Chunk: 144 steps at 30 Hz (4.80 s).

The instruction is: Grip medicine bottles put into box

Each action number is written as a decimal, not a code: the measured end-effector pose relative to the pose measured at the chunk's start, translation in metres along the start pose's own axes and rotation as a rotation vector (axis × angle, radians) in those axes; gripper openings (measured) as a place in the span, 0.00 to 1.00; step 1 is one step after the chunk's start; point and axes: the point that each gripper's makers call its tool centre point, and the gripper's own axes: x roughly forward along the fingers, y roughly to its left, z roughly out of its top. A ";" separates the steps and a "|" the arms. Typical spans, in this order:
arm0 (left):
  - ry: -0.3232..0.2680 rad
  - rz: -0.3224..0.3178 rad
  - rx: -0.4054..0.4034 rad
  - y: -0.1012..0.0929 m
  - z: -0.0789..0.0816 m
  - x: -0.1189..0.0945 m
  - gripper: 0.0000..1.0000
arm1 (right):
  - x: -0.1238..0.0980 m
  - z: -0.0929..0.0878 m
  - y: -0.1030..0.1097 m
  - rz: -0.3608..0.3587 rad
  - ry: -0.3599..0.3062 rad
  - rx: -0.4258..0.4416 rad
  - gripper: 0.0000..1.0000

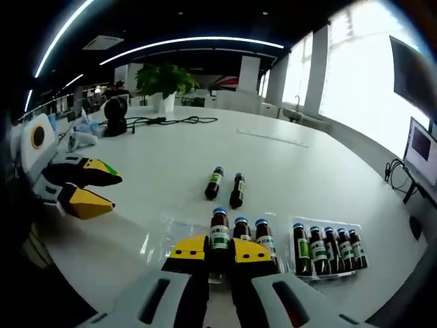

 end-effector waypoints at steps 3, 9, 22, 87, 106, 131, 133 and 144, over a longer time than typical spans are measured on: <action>0.001 0.001 0.000 0.000 0.000 0.000 0.14 | 0.000 0.001 0.002 0.014 -0.006 0.006 0.09; 0.001 0.001 -0.003 0.000 0.000 0.000 0.14 | -0.009 0.007 -0.008 0.017 -0.049 0.042 0.08; 0.004 0.004 -0.001 0.001 -0.001 0.000 0.14 | -0.027 0.003 -0.004 0.088 -0.042 0.074 0.01; -0.003 0.008 -0.004 0.002 0.000 -0.001 0.14 | 0.012 0.007 -0.003 0.110 0.038 -0.041 0.03; -0.004 0.007 -0.005 0.002 0.001 -0.001 0.14 | 0.011 0.007 0.002 0.135 0.047 -0.022 0.00; 0.001 -0.006 -0.006 -0.001 0.000 0.000 0.14 | 0.004 0.024 -0.014 0.104 -0.056 -0.049 0.01; 0.007 -0.021 -0.005 -0.005 0.000 0.002 0.14 | 0.003 0.025 -0.015 0.104 -0.060 -0.052 0.01; 0.073 -0.035 -0.036 0.001 -0.004 0.008 0.14 | -0.001 0.028 -0.021 0.102 -0.090 -0.027 0.01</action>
